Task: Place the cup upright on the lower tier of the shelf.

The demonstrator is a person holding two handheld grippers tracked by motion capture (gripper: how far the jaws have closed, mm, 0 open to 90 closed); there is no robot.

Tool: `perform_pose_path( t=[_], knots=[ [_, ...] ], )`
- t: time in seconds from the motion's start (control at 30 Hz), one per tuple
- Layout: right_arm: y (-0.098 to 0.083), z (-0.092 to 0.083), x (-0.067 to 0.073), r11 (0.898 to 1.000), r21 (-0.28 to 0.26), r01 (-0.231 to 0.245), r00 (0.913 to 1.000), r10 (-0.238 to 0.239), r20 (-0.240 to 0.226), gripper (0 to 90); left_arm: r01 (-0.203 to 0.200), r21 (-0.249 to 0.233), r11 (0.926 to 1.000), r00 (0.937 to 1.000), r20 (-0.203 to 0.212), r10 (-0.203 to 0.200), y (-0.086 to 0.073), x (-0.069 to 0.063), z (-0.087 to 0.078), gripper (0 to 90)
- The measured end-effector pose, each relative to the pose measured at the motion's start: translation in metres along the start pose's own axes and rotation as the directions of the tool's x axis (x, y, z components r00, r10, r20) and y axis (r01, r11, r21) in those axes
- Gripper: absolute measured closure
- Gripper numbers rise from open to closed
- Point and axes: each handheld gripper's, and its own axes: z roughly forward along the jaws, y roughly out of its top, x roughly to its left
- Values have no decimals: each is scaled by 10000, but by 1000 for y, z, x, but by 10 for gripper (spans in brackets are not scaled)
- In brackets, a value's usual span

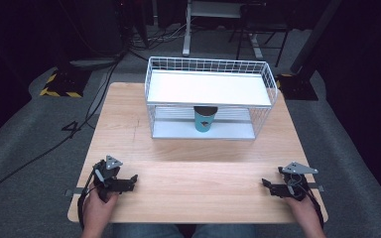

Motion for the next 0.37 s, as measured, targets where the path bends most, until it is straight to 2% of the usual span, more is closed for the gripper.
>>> perform_pose_path(
  t=[0.17,0.37],
  knots=[
    [1,2,-2,9996,137,-238,9997,239,-80,118,-2,4,10000,10000,-1,2,0,0,0,11],
    [1,2,-2,9996,123,-241,9997,242,-82,113,6,-14,10000,10000,-17,-6,1,0,1,9]
  ],
)
